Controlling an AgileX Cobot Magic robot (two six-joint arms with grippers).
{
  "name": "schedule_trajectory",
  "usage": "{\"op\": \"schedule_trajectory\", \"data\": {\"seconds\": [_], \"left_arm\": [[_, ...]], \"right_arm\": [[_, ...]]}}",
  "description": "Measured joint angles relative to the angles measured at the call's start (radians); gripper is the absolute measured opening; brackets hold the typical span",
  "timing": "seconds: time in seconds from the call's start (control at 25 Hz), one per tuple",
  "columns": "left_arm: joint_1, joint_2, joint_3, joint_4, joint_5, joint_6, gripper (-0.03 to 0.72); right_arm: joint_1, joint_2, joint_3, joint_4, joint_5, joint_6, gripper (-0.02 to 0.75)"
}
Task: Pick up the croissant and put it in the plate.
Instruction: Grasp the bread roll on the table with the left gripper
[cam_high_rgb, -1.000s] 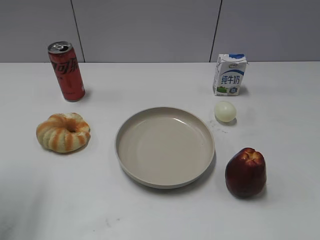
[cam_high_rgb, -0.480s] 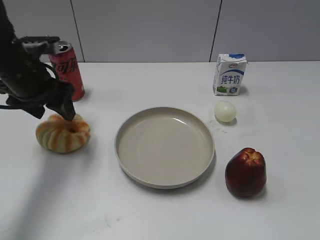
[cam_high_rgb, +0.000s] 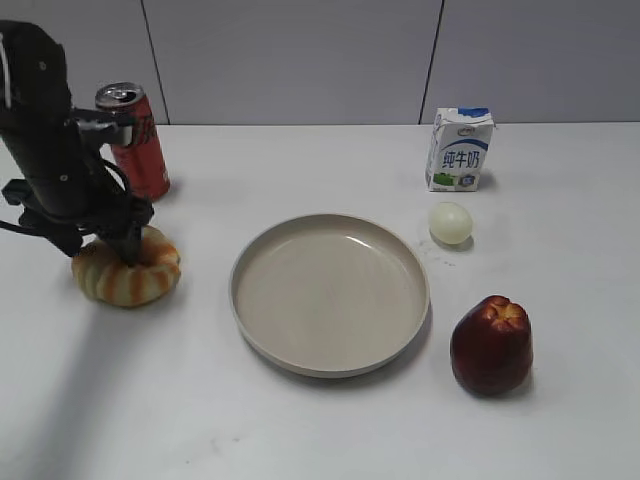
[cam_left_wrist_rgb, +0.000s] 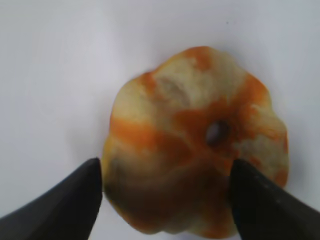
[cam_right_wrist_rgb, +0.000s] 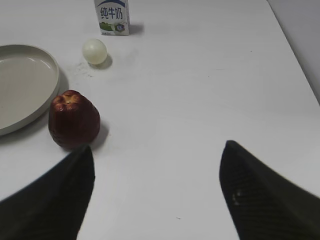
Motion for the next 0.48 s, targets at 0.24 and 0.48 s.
{"op": "schedule_trajectory", "data": {"seconds": [0.24,0.48], "left_arm": [[0.000,0.065,-0.014,-0.012,0.002,-0.001,0.594],[0.000,0.069,-0.016,-0.022,0.003,-0.005,0.368]], "right_arm": [[0.000,0.000,0.000,0.000,0.000,0.000,0.588],[0.000,0.000,0.000,0.000,0.000,0.000,0.588]]}}
